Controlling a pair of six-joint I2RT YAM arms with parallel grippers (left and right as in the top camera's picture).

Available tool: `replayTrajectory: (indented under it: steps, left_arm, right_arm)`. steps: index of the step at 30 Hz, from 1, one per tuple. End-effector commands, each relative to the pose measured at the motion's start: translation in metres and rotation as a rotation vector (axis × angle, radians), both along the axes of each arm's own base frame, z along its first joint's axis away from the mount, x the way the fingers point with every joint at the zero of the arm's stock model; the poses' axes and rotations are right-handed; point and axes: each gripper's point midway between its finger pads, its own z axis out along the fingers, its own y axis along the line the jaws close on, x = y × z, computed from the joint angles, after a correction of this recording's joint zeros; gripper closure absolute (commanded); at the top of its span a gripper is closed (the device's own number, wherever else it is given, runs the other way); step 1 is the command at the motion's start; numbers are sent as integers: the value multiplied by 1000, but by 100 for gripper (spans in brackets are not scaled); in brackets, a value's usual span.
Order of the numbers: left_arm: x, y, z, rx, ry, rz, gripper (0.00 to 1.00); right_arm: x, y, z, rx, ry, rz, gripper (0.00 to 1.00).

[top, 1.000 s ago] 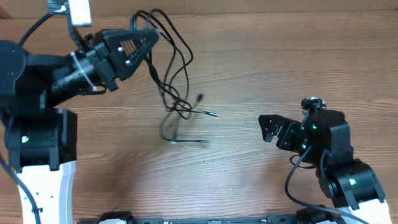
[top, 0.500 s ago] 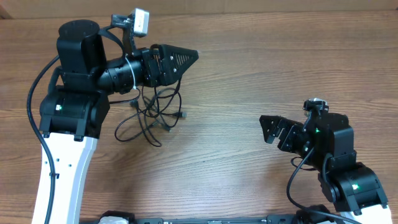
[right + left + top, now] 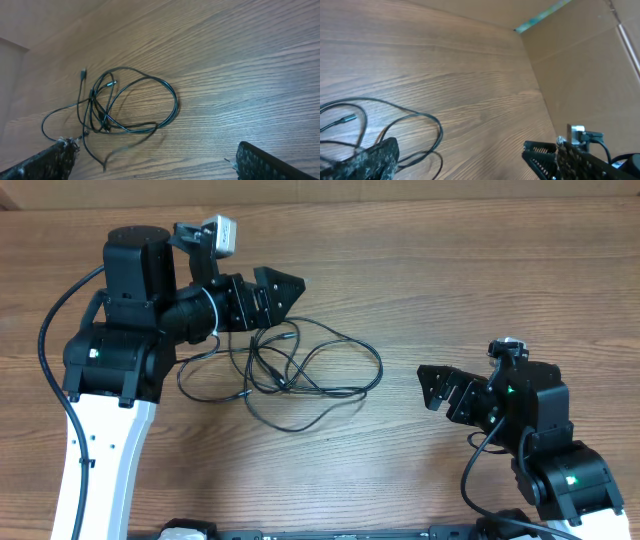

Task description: Untangle cables

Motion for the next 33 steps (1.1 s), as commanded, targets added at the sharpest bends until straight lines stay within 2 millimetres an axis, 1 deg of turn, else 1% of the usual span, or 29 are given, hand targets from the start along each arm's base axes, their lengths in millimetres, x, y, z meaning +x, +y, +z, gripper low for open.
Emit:
replayTrajectory:
  steps: [1, 6, 7, 10, 13, 15, 18, 21, 23, 25, 27, 28, 33]
  left_arm:
    - [0, 8, 2, 65, -37, 25, 0]
    - [-5, 41, -35, 261, 61, 145, 0]
    - [-10, 53, -46, 327, 98, 179, 0]
    - [-23, 84, -68, 481, 196, 273, 0]
    - [-41, 115, -84, 639, 285, 353, 0]
    - [-50, 125, -89, 694, 322, 370, 0]
    - [-58, 128, -93, 728, 344, 348, 0]
    - [-58, 127, -93, 730, 341, 341, 0]
    - [-58, 126, -93, 735, 335, 324, 0]
    - [-58, 123, -93, 729, 329, 297, 0]
    - [-58, 122, -93, 724, 329, 294, 0]
    - [-58, 120, -93, 715, 330, 287, 0]
    - [-58, 119, -93, 711, 331, 284, 0]
  right_arm:
    - [0, -2, 0, -3, -8, -4, 0]
    - [-3, 1, -2, 4, 8, 8, 0]
    - [-7, 5, -4, 20, 24, 30, 0]
    - [-15, 19, -4, 77, 54, 100, 0]
    - [-19, 32, -4, 128, 81, 161, 0]
    - [-18, 32, -8, 134, 104, 152, 0]
    - [-15, 33, -18, 183, 184, 86, 0]
    - [-11, 34, -34, 240, 301, 0, 0]
    - [-8, 37, -43, 262, 360, -16, 0]
    - [-7, 46, -51, 289, 411, 3, 0]
    - [-4, 58, -58, 315, 448, 49, 0]
    - [-1, 68, -64, 323, 472, 75, 0]
    - [5, 88, -92, 344, 594, 17, 0]
